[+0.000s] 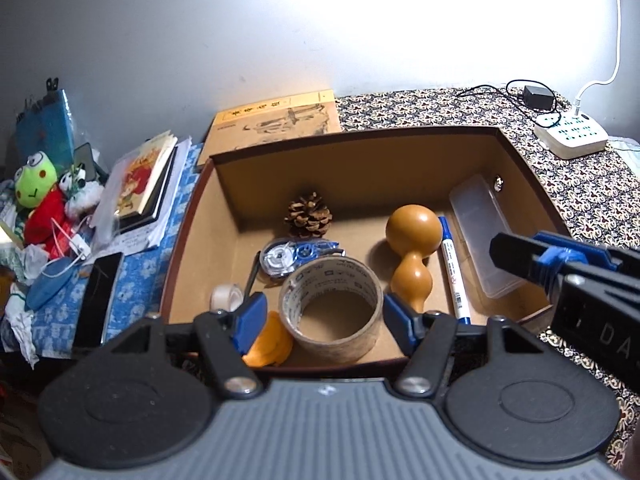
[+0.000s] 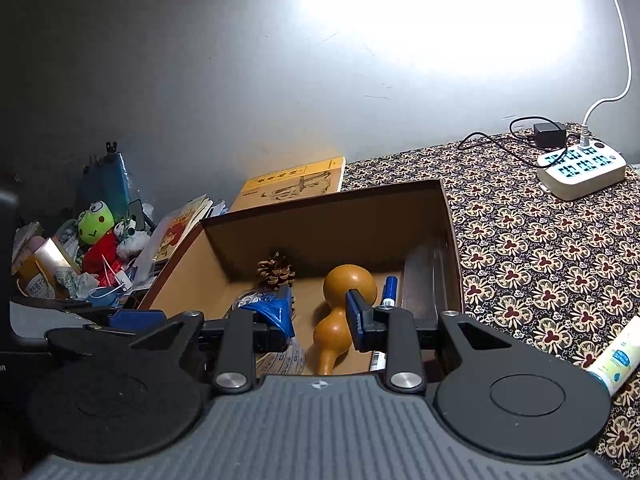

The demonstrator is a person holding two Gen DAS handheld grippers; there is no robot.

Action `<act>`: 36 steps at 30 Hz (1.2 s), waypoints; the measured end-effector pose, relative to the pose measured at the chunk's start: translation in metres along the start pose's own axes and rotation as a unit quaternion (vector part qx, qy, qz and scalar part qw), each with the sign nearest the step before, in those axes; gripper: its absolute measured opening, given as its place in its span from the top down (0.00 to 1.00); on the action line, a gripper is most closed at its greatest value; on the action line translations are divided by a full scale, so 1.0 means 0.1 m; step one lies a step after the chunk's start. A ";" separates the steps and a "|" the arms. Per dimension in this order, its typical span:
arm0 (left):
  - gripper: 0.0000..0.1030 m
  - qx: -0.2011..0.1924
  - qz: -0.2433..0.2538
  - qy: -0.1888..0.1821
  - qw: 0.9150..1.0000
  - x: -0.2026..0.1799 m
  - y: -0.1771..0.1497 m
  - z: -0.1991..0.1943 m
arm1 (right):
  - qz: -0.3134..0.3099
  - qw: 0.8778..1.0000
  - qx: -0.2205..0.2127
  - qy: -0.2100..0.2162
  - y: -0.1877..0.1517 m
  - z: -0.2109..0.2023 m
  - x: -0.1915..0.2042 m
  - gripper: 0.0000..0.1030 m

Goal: Organize rigid objects
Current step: 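Lift the open right gripper up out of the box, then move the right gripper over the bedspread toward the white tube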

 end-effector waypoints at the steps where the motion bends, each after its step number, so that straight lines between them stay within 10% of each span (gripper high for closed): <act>1: 0.36 0.000 0.000 0.000 1.000 0.00 -0.01 -0.03 | 0.001 1.000 0.001 0.003 -0.01 -0.02 0.00 0.89; 36: 0.36 0.081 -0.082 -0.009 0.993 -0.82 -0.48 -0.17 | 0.022 0.987 0.132 0.088 -0.25 -0.29 -0.80 0.88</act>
Point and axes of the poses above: each gripper's, at about its wrist camera, not at the fingertips, and z roughly the way its jaws point, x to its left, y to its top, the point moved 4 cm from there along z, roughly the way its jaws point, and after that the axes turned 10 degrees about z, right-handed, at the moved point
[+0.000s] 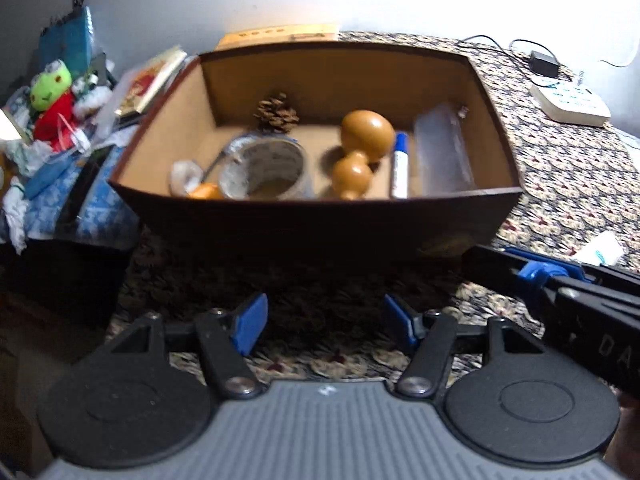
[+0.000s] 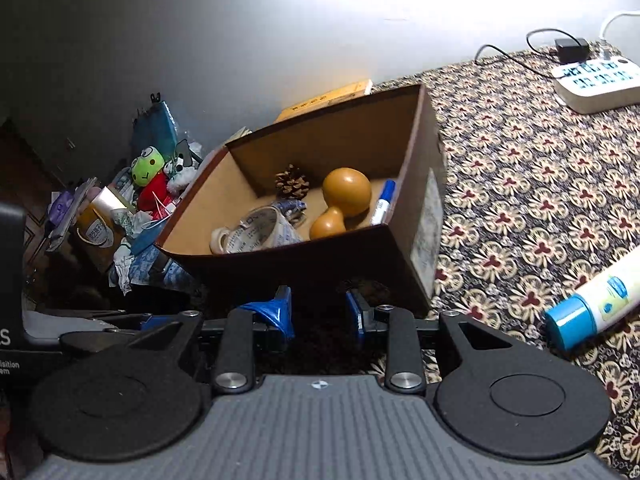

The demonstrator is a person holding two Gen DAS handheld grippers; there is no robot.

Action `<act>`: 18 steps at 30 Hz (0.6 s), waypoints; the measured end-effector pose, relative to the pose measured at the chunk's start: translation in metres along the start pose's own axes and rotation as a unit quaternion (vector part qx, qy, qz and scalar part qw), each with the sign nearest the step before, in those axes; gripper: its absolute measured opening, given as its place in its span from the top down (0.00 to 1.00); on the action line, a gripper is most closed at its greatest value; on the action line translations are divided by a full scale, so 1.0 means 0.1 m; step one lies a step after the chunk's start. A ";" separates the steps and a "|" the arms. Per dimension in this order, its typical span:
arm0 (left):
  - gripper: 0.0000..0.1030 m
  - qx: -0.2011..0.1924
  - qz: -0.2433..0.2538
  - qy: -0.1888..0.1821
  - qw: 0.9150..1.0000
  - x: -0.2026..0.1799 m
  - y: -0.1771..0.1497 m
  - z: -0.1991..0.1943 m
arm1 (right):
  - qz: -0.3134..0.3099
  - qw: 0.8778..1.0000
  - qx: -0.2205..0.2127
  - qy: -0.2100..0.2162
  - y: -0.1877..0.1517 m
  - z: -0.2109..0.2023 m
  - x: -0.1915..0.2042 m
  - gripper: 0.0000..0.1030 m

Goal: Organize rigid objects
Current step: 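Move the right gripper over the bedspread toward the white tube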

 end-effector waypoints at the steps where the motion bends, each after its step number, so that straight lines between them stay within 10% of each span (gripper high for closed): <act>1: 0.36 0.001 0.002 -0.009 1.000 -0.05 -0.02 0.01 | 0.004 1.000 0.002 -0.003 -0.01 -0.02 -0.06 0.88; 9: 0.34 0.007 0.029 -0.129 0.991 -0.62 -0.11 0.11 | 0.056 0.997 -0.007 -0.043 -0.02 -0.28 -0.68 0.88; 18: 0.25 -0.017 0.155 -0.167 0.974 -1.56 0.03 0.16 | 0.143 0.986 -0.042 -0.081 0.04 -0.63 -1.42 0.88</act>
Point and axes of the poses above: each gripper's, at about its wrist camera, not at the fingertips, and z roughly the way its jaws point, x to its left, y to its top, the point moved 4 cm from there along z, roughly the way its jaws point, and after that the axes turned 10 degrees about z, right-handed, at the moved point
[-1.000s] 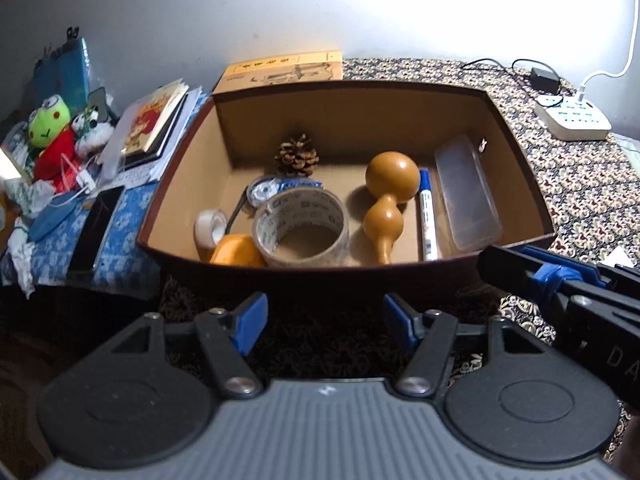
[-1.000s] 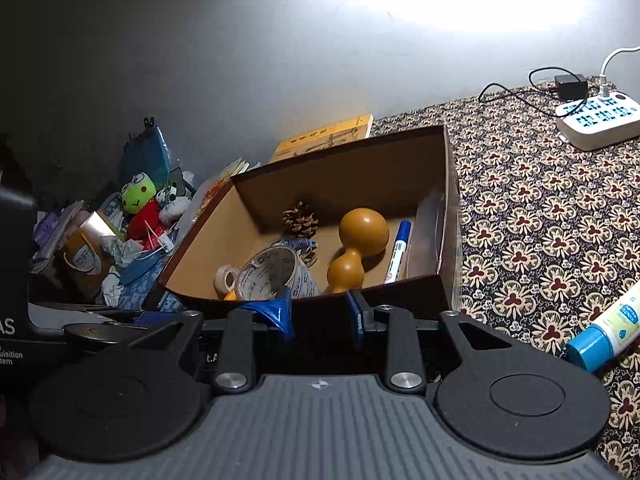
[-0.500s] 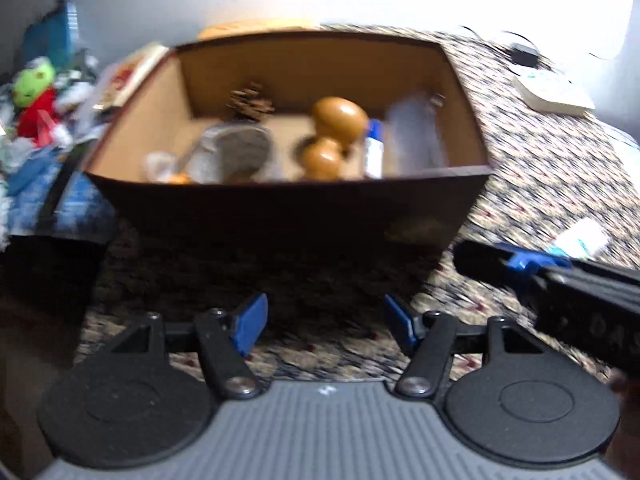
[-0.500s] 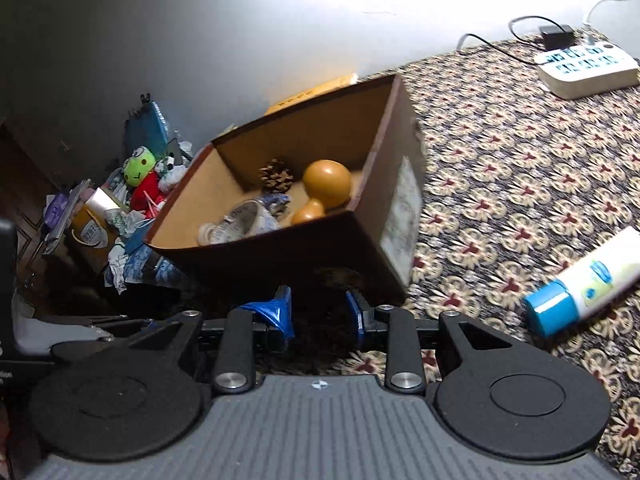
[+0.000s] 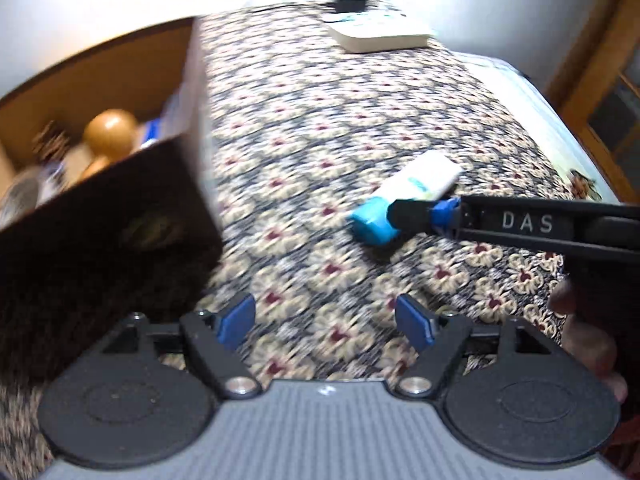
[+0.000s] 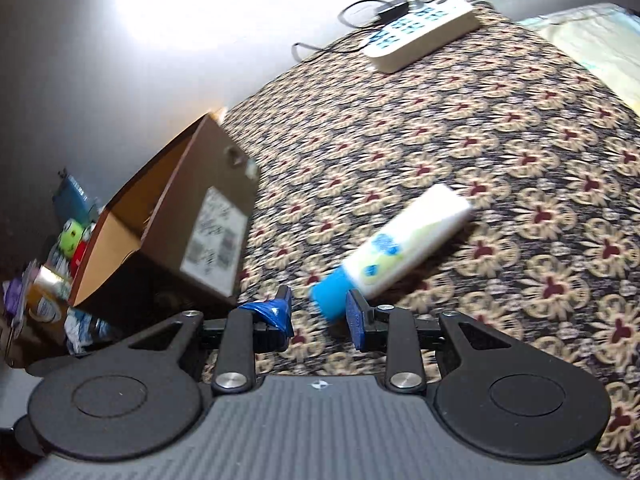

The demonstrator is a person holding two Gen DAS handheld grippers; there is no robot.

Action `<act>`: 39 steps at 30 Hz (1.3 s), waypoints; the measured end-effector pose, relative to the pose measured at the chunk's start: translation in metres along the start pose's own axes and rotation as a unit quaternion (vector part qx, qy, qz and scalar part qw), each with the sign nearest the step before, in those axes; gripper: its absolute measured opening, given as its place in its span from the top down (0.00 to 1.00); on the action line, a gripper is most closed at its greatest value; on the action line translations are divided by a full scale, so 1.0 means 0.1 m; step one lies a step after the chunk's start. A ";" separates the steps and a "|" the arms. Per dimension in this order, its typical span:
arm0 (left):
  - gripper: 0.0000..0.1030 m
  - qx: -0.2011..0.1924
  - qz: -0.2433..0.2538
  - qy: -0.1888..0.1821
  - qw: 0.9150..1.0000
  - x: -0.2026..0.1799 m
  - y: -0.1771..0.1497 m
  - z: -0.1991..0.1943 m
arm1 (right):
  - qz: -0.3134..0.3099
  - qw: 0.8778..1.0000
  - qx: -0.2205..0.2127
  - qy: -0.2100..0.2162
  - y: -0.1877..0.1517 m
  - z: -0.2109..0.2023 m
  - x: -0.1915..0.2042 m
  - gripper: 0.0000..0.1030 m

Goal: Organize rigid objects
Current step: 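Move the right gripper over the bedspread toward the white tube, then close the right gripper around the white-and-blue tube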

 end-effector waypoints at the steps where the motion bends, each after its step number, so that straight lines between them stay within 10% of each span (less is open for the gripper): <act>1: 0.25 -0.004 0.012 -0.003 1.000 -0.05 0.06 0.04 | 0.008 1.000 -0.003 -0.002 0.03 -0.02 -0.07 0.88; 16: 0.25 0.000 0.137 -0.043 0.990 -0.37 0.57 0.73 | 0.115 0.993 0.012 0.032 0.33 0.10 -0.72 0.88; 19: 0.38 0.002 0.144 -0.058 0.988 -0.41 0.60 0.79 | 0.118 0.992 0.018 0.039 0.36 0.15 -0.75 0.88; 39: 0.66 0.011 0.080 -0.104 0.991 -0.46 0.67 0.83 | 0.170 0.979 0.050 0.106 0.43 0.26 -0.91 0.87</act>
Point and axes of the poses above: each gripper's, at about its wrist camera, not at the fingertips, and z roughly the way its jaws point, x to its left, y to its top, the point moved 4 cm from there along z, roughly the way its jaws point, and after that the axes turned 10 degrees about z, right-handed, at the moved point
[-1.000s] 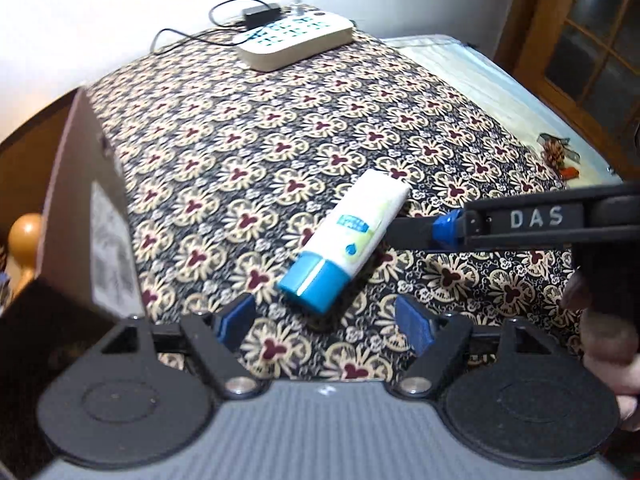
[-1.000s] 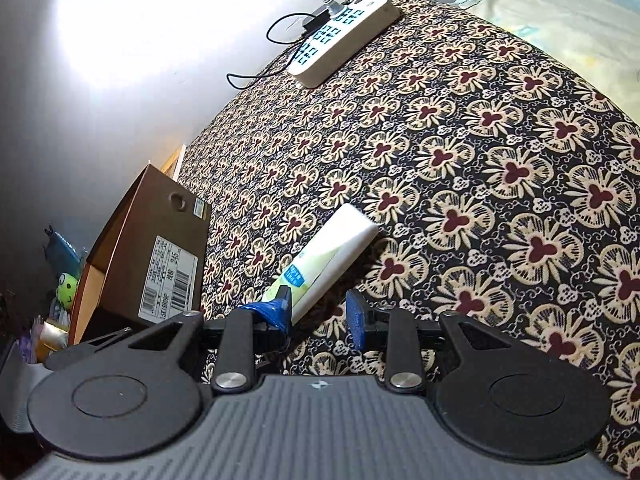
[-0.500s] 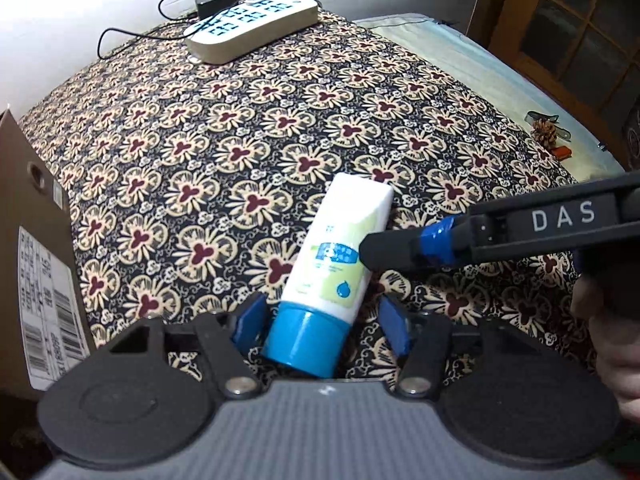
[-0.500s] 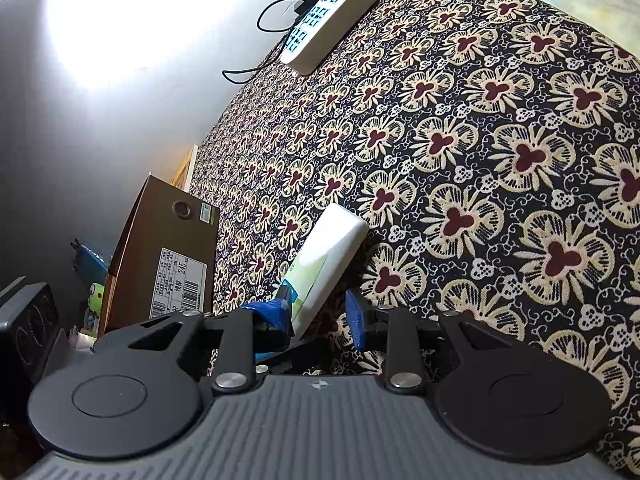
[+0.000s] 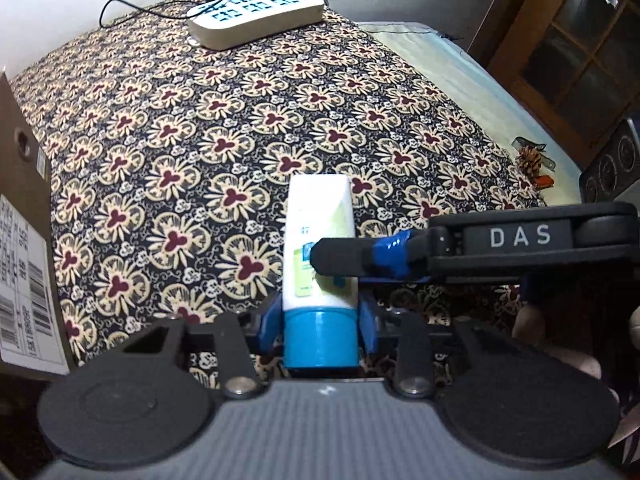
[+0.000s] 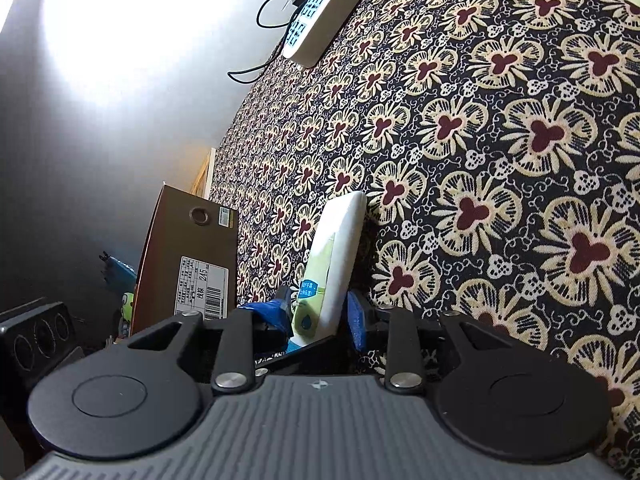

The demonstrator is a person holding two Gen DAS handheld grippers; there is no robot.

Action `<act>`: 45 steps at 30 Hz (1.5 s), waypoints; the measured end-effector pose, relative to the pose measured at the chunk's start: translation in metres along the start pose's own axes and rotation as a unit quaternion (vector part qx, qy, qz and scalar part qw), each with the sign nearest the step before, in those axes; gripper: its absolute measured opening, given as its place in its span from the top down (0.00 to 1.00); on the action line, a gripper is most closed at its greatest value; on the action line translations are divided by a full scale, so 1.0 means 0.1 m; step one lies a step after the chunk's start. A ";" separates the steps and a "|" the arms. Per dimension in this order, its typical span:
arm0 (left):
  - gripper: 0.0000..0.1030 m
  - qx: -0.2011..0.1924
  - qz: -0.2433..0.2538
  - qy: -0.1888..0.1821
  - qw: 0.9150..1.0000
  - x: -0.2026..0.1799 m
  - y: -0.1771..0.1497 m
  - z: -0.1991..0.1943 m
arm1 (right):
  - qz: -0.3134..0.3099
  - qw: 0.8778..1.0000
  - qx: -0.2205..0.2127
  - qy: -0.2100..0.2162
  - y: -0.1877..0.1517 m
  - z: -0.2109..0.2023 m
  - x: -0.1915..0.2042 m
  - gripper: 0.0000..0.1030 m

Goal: Organize rigid objects
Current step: 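Close the right gripper around the white-and-blue tube, then lift the white tube and carry it over the cardboard box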

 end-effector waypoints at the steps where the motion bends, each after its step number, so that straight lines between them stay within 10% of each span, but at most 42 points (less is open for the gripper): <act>1: 0.66 -0.002 -0.004 -0.002 1.000 0.00 -0.01 -0.01 | 0.007 1.000 0.001 0.002 0.01 0.00 -0.01 0.86; 17: 0.67 -0.054 -0.036 0.010 0.998 0.00 -0.28 -0.47 | -0.034 0.999 0.030 0.008 -0.37 -0.07 0.31 0.89; 34: 0.67 -0.202 -0.021 0.067 0.977 0.82 -0.48 -2.04 | -0.174 0.981 -0.015 0.083 -0.92 0.17 2.05 0.90; 45: 0.66 -0.195 -0.043 0.054 0.978 1.68 -0.52 -2.22 | -0.216 0.976 0.006 0.016 -1.02 0.90 2.62 0.89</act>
Point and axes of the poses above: each gripper's, at about its wrist camera, not at the fingertips, and z roughly the way its jaws point, x to its left, y to its top, the point moved 4 cm from there along z, roughly the way its jaws point, and after that the axes turned 10 degrees about z, right-handed, at the moved point
